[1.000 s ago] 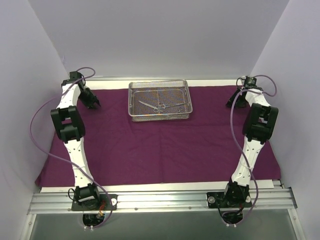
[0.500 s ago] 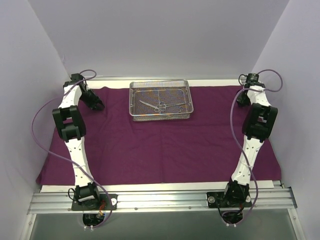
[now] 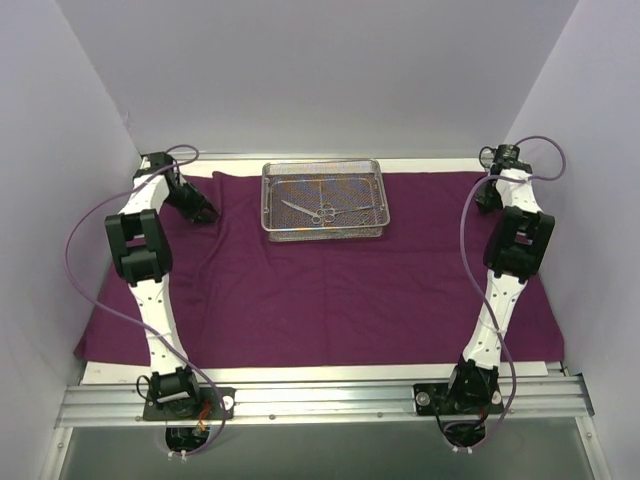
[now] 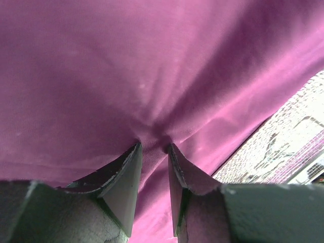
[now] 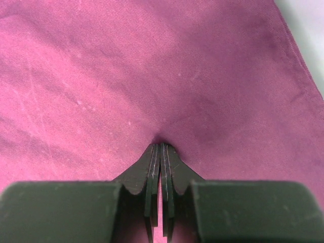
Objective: Open and lay out the surgical kit
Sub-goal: Smooth out the surgical kit at the center of the board.
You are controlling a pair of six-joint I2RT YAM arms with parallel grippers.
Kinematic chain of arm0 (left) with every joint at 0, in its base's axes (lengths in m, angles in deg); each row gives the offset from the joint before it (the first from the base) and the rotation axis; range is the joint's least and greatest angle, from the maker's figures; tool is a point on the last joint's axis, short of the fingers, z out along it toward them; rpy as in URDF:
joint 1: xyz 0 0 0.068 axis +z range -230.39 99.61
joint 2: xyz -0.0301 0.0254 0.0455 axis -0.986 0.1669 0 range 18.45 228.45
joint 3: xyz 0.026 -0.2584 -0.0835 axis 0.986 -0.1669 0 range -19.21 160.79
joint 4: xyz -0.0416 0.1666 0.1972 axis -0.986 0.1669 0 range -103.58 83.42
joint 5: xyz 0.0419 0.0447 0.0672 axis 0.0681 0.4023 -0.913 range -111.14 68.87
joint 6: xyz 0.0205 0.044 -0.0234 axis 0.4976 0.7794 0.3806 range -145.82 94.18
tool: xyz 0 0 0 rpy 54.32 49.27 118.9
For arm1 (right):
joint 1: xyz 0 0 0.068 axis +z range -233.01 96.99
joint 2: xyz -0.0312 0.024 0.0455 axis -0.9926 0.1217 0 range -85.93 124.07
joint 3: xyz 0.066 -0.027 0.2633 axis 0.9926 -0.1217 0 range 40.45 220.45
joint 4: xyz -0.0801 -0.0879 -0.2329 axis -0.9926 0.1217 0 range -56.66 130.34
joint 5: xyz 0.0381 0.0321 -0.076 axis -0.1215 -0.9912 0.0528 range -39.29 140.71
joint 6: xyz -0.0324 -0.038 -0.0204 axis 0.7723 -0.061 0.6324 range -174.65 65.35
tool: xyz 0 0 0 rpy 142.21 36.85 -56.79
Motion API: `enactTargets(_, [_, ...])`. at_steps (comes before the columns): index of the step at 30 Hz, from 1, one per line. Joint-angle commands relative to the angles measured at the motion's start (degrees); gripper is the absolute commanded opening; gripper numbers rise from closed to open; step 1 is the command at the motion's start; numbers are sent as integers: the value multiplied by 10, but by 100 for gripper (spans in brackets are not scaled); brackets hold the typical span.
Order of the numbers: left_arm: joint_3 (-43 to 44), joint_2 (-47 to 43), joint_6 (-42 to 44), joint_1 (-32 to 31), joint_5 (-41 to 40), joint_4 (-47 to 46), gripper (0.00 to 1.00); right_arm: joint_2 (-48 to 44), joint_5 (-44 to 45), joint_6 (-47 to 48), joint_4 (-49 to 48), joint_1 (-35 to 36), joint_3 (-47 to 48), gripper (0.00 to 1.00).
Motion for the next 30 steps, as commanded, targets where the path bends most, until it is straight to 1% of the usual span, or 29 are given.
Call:
enactTargets(1, [-77,-45,-18,31,-49,-27,38,47,-3,15,57,-4,-1,0])
enactTargets(4, [-99,-47,-12,54,-51,-31,38,53,-16,16,56,5,5,0])
enactTargets(8, [-71,-33,5,77,-57,-8,39,55,-27,15,55,13,10,0])
enactTargets(12, [-36,-25,12,81,-49,-5,40,54,-27,14,56,18,16,0])
enactTargets(13, [-24,-26,8,81,-45,-2,41,52,-45,12,56,18,17,0])
enactTargets(17, [-23,-48,2,78,-21,-19,45,38,-53,9,59,20,26,0])
enactTargets(20, [-36,-82,9,74,-19,-35,47,11,-54,1,58,25,29,6])
enactTargets(21, [-40,-101,12,72,-25,-36,48,2,-57,-3,57,28,28,10])
enactTargets(23, [-46,-118,28,67,-39,-35,49,-21,-70,-8,52,37,28,15])
enactTargets(24, [-48,-132,36,64,-47,-31,50,-27,-74,-11,51,40,28,21])
enactTargets(26, [-50,-144,59,54,-80,-22,52,-43,-84,-19,48,47,29,28])
enactTargets(27, [-52,-153,65,52,-92,-21,53,-46,-94,-20,47,50,29,34])
enactTargets(28, [-52,-155,75,50,-100,-20,57,-54,-103,-21,43,51,29,37])
enactTargets(30, [-45,-144,82,50,-107,-12,59,-59,-128,-23,39,59,29,44])
